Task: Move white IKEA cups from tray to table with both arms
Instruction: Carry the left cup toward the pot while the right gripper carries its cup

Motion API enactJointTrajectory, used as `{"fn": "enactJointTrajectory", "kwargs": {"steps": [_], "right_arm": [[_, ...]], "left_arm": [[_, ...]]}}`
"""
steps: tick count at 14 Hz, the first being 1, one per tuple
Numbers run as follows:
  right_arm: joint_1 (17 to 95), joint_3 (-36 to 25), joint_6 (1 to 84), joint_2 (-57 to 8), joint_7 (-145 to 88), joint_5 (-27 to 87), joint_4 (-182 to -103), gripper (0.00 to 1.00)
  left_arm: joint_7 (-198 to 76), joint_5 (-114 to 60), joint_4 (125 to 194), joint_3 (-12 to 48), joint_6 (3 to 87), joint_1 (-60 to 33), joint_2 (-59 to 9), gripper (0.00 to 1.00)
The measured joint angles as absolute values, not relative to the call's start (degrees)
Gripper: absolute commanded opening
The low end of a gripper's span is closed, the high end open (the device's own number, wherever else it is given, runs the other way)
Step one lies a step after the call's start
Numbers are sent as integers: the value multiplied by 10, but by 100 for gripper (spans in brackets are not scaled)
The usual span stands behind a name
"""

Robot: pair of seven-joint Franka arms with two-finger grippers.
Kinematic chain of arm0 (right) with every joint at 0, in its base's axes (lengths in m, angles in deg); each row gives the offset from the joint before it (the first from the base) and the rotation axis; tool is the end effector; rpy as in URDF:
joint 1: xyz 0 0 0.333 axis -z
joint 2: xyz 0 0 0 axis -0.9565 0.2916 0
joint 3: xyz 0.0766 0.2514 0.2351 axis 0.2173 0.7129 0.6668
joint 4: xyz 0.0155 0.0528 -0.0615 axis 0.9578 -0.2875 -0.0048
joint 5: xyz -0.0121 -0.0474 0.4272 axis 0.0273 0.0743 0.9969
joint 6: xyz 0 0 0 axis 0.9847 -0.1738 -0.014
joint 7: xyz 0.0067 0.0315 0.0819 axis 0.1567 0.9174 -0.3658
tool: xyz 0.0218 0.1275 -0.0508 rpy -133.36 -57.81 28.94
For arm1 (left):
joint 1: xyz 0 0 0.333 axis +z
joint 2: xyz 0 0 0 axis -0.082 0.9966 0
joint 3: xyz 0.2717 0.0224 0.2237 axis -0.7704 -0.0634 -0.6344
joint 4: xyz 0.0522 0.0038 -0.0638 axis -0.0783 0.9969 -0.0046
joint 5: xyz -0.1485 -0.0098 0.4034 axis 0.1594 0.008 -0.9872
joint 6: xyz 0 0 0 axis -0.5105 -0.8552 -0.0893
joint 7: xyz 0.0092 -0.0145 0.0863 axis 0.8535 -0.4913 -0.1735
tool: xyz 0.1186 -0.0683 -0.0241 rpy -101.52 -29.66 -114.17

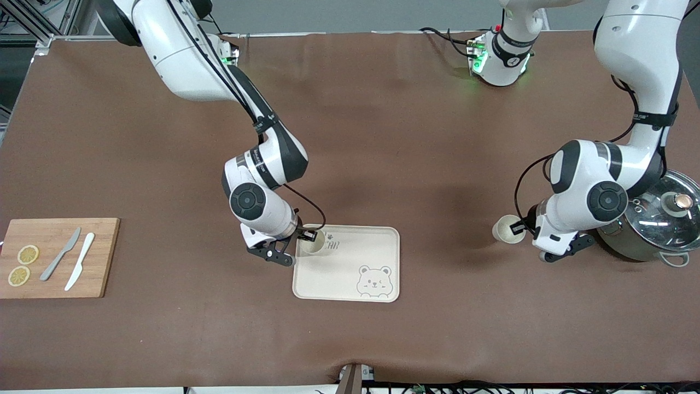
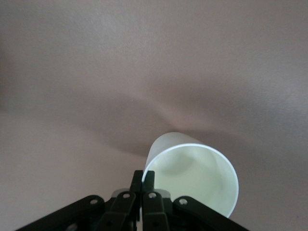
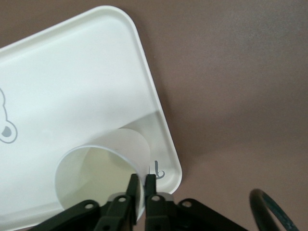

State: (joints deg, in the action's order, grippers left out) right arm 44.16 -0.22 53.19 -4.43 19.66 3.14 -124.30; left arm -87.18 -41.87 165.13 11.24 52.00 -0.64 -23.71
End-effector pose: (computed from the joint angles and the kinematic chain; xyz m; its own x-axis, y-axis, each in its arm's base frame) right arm 0.6868 0.3927 0.2249 0.9377 -0.3380 -0.0808 -0.3458 -0.9305 -0.1205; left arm 0.6661 -0.0745 0.2433 0.9195 0.3771 -0.1115 0.3727 -0.9261 -0.0589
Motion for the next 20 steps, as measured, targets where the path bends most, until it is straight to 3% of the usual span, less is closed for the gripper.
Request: {"fn": "enactJointTrajectory", "kwargs": {"steps": [3, 8, 9, 10, 11, 17, 20], "right_arm": [[444, -9, 521, -51, 196, 31, -1227, 0], [490, -21, 383, -130, 148, 15, -1223, 0], [509, -22, 369, -150, 137, 6, -1230, 0], [529, -23, 361, -168, 123, -7, -1243, 0], [546, -23, 359, -187, 102, -21, -1263, 0], [641, -26, 372, -282, -61, -43, -1401, 0], [722, -27, 440, -296, -188, -43, -1472, 0]], "left_arm": [[-872, -419, 1668, 113, 544, -6, -234, 0], [-871, -419, 1670, 120, 546, -7, -234, 3], [-871, -419, 1671, 122, 546, -7, -234, 16], [-871, -419, 1672, 122, 546, -7, -233, 48], [-871, -419, 1672, 122, 546, -7, -231, 99], [-871, -419, 1666, 123, 546, -7, -234, 100], [-871, -419, 1660, 124, 541, -7, -260, 100]]}}
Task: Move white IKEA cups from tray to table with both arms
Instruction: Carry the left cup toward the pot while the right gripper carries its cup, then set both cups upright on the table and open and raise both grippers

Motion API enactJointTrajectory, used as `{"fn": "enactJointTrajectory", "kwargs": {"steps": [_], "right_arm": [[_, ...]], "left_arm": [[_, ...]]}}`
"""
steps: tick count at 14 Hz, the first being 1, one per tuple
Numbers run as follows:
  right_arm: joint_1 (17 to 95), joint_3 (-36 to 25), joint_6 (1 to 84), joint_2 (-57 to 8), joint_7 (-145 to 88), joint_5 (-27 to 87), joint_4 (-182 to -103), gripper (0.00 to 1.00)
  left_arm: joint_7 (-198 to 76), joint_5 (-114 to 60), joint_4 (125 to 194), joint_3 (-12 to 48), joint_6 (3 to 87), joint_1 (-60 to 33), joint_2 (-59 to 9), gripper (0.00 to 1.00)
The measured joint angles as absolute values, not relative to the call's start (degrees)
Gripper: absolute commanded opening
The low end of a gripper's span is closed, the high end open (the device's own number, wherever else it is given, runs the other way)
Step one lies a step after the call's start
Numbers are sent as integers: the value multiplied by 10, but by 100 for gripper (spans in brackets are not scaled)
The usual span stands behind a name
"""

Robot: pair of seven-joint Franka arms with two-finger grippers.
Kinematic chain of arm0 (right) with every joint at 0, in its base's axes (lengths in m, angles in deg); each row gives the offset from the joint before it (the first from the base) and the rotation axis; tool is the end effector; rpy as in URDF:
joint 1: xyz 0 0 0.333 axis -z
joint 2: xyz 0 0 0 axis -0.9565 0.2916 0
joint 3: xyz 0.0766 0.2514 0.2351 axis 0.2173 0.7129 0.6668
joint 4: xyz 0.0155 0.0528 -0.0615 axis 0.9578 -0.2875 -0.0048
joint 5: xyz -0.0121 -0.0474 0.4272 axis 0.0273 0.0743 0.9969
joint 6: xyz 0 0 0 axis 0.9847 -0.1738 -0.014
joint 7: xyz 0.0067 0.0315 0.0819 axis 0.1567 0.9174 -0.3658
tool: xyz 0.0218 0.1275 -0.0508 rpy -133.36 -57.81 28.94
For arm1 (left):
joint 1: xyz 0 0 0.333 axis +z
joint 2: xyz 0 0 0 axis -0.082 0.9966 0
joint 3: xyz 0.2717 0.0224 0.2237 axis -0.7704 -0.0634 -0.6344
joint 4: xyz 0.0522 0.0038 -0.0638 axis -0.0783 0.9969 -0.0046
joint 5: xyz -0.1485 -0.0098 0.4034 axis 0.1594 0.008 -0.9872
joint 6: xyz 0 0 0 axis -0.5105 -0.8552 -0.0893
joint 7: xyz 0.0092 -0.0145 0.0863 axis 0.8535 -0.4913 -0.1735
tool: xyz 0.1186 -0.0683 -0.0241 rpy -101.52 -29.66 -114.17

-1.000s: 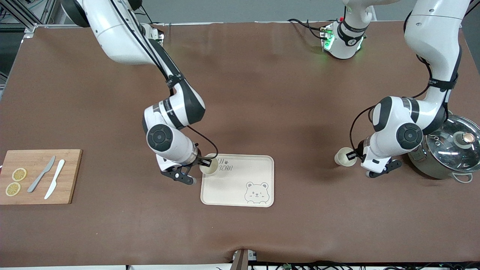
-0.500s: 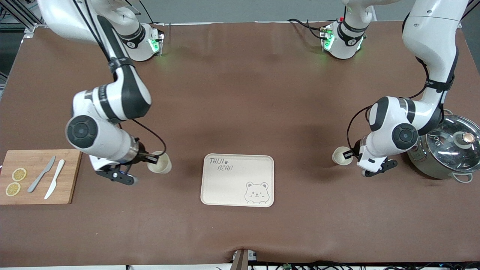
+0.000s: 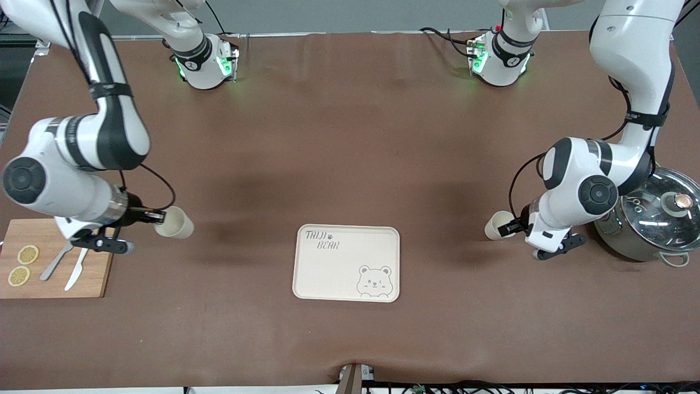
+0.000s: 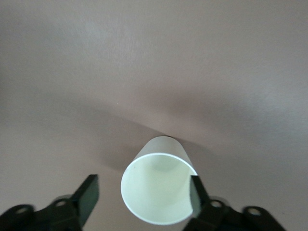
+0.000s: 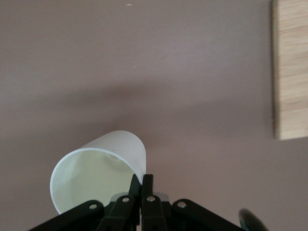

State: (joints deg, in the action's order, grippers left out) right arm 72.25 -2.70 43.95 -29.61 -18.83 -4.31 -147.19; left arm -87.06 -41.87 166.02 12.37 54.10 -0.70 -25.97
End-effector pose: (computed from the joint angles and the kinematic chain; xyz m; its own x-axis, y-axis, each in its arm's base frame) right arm 0.6670 -0.0127 0.3404 0.9873 -0.1299 -0.0912 -0.1318 -0.9912 -0.0150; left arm 0.6673 -0.0884 0.2662 0.9327 0.3558 -0.0594 0.3548 -0.9346 -0.0265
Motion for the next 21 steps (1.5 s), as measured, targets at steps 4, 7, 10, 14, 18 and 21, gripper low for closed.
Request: {"fn": "enactJointTrajectory", "kwargs": {"steps": [4, 7, 10, 14, 18, 21], "right_arm": [[812, -27, 506, -297, -321, -43, -1565, 0], [853, -26, 509, -300, -377, -43, -1591, 0], [858, -22, 507, -302, -387, -28, -1604, 0], [856, -14, 509, -303, -387, -21, -1630, 0], [856, -14, 536, -303, -387, -20, -1650, 0], [855, -14, 547, -303, -387, -20, -1661, 35]], "left_arm": [[-870, -419, 1622, 125, 474, -7, -304, 100], [-855, -419, 1558, 125, 381, -7, -327, 100], [-811, -419, 1501, 124, 332, -5, -342, 100], [-753, -419, 1450, 120, 288, 0, -361, 100], [-710, -420, 1434, 119, 256, 13, -394, 100], [-656, -420, 1431, 119, 226, 17, -424, 100]]}}
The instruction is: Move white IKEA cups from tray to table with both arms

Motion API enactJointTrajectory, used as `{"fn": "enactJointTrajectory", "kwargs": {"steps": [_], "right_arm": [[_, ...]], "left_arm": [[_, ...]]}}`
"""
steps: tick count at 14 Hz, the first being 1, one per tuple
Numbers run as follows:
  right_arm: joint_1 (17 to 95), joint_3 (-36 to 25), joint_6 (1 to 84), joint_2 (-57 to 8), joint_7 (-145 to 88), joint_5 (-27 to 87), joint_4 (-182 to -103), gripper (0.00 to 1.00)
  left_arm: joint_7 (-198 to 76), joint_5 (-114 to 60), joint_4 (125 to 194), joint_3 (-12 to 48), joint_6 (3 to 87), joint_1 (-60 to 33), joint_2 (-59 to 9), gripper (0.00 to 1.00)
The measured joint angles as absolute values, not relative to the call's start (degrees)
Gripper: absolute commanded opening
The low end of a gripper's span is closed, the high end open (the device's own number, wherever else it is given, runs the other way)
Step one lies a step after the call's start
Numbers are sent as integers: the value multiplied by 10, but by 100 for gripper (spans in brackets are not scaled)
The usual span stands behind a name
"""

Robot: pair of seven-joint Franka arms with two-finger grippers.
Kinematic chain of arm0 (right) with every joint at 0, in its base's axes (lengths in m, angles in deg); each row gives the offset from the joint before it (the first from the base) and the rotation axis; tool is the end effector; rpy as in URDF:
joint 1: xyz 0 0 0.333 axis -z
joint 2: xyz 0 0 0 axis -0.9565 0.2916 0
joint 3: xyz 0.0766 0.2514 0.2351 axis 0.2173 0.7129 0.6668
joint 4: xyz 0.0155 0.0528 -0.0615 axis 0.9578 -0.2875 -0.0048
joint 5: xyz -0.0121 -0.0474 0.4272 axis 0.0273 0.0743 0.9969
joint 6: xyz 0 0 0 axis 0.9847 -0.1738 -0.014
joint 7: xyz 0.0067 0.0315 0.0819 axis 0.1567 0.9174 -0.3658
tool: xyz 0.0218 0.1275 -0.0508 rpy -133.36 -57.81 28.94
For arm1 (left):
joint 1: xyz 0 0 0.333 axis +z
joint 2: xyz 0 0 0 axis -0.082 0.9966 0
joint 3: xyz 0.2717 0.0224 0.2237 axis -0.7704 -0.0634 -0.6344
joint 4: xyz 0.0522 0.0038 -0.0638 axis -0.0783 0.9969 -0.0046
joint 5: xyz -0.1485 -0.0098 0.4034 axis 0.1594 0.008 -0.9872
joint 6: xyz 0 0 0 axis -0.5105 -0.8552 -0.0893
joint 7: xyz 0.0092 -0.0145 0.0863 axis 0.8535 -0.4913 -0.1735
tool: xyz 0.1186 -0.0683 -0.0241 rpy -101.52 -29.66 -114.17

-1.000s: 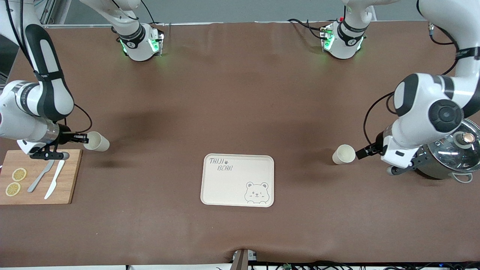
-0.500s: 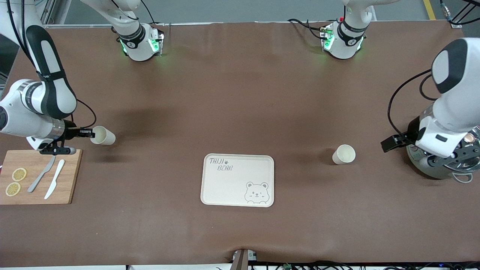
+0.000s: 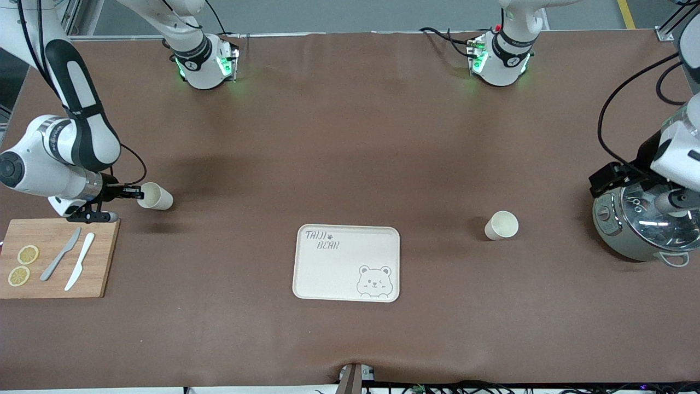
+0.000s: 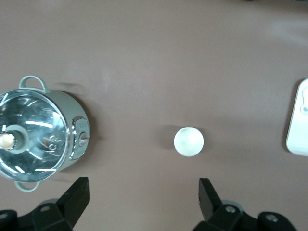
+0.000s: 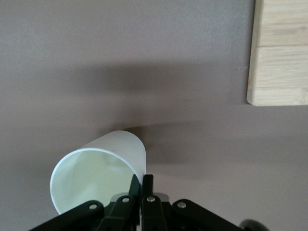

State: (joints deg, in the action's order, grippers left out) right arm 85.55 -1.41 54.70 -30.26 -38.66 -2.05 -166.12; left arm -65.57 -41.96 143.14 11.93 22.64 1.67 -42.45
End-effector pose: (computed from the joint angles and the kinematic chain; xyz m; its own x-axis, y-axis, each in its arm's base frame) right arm 0.5602 -0.1303 0.2158 0.9793 -0.0215 -0.2011 -0.0427 -0.9939 -0.1016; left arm 0.6502 -0.0429 0.6106 0.9936 0.0822 0.0773 0.0873 -0.9940 -0.0656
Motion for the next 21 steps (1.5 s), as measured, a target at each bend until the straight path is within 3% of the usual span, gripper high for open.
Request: {"fn": "enactJointTrajectory", "kwargs": {"steps": [1, 2, 7, 10, 14, 17, 21], "right_arm": [[855, -14, 548, -303, -387, -20, -1663, 79], [855, -14, 548, -303, -386, -17, -1664, 100], [853, -12, 547, -303, -392, -7, -1662, 100], [853, -12, 479, -310, -410, -7, -1632, 100], [851, -11, 298, -317, -501, -5, -1421, 100], [822, -9, 268, -315, -545, -4, -1287, 100], [784, -9, 240, -315, -541, -15, -1211, 100]], "left_arm": [[-652, -420, 1431, 120, 214, 17, -435, 100], [-649, -420, 1431, 120, 195, 17, -447, 100], [-646, -375, 1452, 120, 148, 44, -505, 100], [-631, -362, 1462, 120, 149, 60, -513, 100], [-630, -361, 1462, 123, 150, 57, -513, 100], [-630, -361, 1459, 125, 151, 57, -513, 100], [-629, -361, 1456, 124, 151, 59, -513, 100]]}}
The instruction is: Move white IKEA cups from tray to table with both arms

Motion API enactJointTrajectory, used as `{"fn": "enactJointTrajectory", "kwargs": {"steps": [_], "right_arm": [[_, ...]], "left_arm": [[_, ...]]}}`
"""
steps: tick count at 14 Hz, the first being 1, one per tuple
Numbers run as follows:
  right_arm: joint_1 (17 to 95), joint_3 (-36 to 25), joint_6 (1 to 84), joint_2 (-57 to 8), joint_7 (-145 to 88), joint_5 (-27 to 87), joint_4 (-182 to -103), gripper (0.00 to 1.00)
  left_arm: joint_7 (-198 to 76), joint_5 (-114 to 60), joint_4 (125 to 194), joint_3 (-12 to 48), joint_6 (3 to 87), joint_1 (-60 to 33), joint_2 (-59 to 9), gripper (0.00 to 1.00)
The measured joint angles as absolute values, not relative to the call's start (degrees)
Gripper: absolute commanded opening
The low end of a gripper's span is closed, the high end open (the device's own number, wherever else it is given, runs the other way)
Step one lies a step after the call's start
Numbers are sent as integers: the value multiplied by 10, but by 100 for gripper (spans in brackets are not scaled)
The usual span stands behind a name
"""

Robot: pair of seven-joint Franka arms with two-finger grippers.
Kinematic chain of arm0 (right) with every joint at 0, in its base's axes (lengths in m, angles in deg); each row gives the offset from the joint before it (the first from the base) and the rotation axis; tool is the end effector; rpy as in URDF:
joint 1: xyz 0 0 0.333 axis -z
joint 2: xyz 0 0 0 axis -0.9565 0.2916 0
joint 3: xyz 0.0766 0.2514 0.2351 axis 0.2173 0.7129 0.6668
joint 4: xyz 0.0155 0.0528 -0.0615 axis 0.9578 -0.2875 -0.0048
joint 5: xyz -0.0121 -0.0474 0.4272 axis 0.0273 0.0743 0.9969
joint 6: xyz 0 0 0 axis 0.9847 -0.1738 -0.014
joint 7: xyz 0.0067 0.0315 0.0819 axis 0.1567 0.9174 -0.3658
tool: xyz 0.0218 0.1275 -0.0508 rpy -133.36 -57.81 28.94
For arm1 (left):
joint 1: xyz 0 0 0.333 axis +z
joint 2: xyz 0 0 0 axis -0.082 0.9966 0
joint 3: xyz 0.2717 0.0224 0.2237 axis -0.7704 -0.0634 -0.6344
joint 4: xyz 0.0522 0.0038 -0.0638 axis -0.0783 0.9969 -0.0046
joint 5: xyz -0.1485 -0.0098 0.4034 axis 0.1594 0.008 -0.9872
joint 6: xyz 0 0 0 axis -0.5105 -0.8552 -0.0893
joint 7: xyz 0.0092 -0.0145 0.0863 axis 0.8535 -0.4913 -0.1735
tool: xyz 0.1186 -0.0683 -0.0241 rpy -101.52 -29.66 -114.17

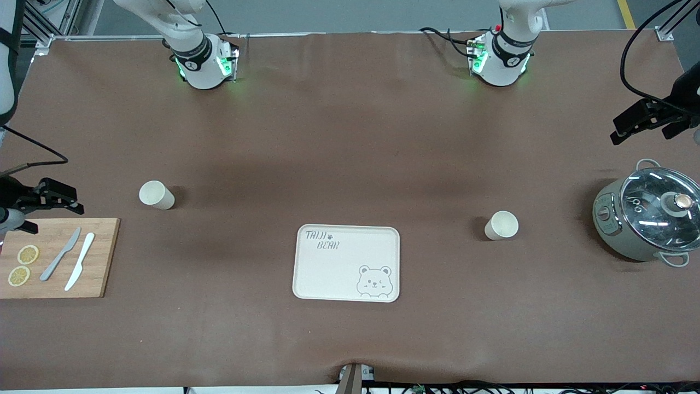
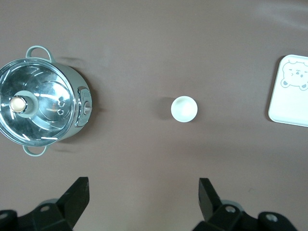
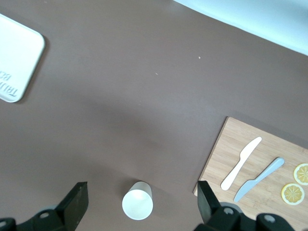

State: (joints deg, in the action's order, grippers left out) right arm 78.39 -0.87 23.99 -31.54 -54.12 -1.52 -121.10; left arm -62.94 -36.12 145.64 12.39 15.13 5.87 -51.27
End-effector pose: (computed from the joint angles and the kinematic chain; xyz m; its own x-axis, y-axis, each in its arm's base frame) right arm 0.6995 -0.0590 0.5656 0.9104 0.4042 0.0878 0.4093 -0.9110 -0.0505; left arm 0.5853 -0.0217 0.6687 0.9934 0.1075 0.0405 0.1077 -0.9942 -0.0041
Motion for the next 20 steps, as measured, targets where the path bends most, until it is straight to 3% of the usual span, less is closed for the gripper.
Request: {"fn": "enactJointTrajectory", "kwargs": {"steps": [4, 10, 20], "right_arm": [[781, -9, 167, -359, -492, -15, -1202, 100], [764, -11, 221, -472, -427, -47, -1359, 100], [791, -26, 200, -483, -355, -59, -1363, 100]], "left_arm": [[-629, -361, 1453, 130, 151, 55, -513, 100], [-629, -361, 1450, 138, 151, 56, -513, 100], [-629, -361, 1449, 138, 151, 57, -513, 100]]}}
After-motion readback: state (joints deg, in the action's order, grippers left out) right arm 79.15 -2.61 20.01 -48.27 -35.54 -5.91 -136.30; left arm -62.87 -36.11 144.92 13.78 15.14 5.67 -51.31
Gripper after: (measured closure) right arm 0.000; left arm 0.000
